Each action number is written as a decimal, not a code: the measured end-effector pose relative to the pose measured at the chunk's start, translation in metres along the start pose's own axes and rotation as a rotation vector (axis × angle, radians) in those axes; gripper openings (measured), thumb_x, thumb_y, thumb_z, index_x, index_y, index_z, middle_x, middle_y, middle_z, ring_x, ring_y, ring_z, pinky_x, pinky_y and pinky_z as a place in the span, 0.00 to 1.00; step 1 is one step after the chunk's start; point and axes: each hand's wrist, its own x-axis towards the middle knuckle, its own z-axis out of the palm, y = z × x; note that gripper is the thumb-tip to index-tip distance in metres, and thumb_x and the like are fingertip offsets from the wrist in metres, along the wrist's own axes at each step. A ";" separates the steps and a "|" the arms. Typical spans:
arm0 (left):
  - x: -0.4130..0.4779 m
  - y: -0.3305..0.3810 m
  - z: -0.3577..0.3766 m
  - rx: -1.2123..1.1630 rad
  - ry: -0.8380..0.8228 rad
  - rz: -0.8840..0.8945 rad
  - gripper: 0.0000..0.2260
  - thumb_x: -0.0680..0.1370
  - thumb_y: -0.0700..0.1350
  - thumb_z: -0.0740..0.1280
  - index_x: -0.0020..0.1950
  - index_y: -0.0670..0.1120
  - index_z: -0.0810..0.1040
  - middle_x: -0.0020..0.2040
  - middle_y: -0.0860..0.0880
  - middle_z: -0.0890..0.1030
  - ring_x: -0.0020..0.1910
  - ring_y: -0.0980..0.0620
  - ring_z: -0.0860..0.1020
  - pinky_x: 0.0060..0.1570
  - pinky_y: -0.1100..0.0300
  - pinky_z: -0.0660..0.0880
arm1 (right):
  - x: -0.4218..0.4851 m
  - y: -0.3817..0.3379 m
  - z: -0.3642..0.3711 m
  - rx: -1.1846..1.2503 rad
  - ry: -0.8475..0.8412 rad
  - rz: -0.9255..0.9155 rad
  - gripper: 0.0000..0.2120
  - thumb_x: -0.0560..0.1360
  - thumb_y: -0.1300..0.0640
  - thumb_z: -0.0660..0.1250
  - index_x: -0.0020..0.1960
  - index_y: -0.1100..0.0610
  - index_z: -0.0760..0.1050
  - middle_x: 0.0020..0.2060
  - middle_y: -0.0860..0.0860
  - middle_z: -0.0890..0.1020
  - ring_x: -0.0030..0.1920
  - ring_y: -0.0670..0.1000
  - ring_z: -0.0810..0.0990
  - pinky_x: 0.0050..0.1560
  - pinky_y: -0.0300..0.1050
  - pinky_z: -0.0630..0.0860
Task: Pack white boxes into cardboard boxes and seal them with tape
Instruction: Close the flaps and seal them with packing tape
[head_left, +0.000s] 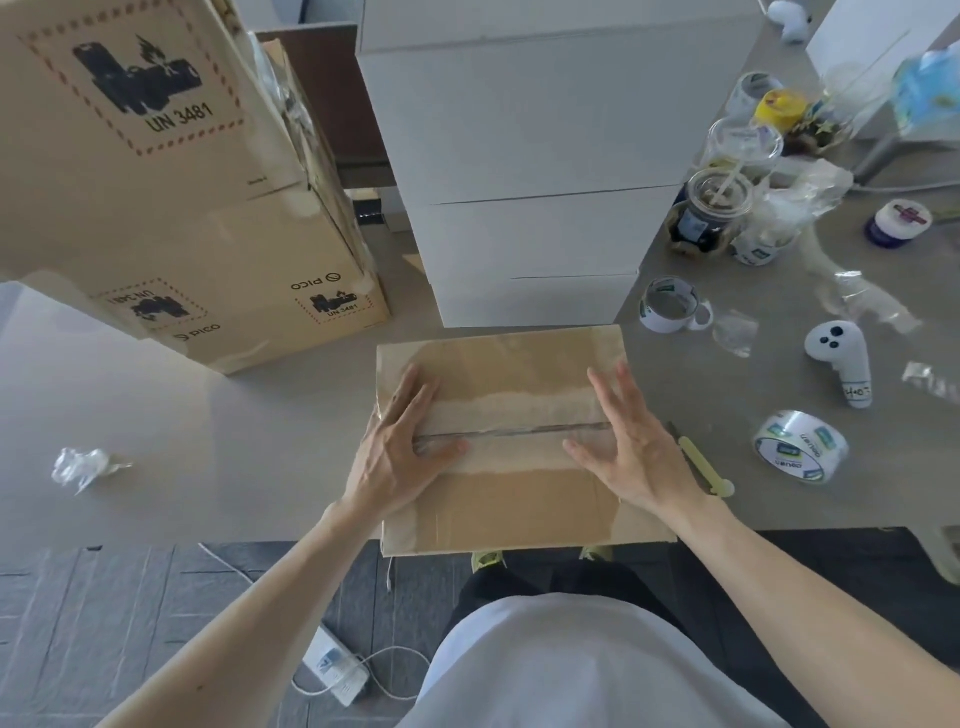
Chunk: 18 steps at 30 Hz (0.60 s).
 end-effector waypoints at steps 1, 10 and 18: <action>-0.002 -0.001 0.000 0.013 -0.010 0.005 0.40 0.72 0.71 0.66 0.80 0.63 0.54 0.79 0.67 0.45 0.78 0.45 0.59 0.71 0.41 0.67 | 0.000 0.001 0.001 -0.030 -0.007 0.004 0.42 0.71 0.28 0.55 0.78 0.38 0.39 0.77 0.41 0.35 0.72 0.58 0.68 0.56 0.60 0.78; -0.004 0.003 0.005 -0.031 0.023 -0.046 0.44 0.69 0.72 0.67 0.80 0.60 0.55 0.80 0.66 0.46 0.78 0.48 0.59 0.69 0.40 0.69 | 0.000 -0.004 0.003 -0.106 -0.039 0.044 0.44 0.70 0.26 0.53 0.79 0.43 0.45 0.78 0.44 0.36 0.64 0.62 0.75 0.54 0.58 0.78; -0.029 0.019 0.004 -0.116 0.160 -0.144 0.44 0.65 0.69 0.71 0.78 0.57 0.63 0.80 0.65 0.51 0.76 0.52 0.63 0.69 0.45 0.70 | 0.011 -0.002 -0.013 0.012 -0.087 -0.081 0.45 0.69 0.31 0.63 0.79 0.43 0.49 0.79 0.44 0.40 0.73 0.55 0.68 0.57 0.57 0.78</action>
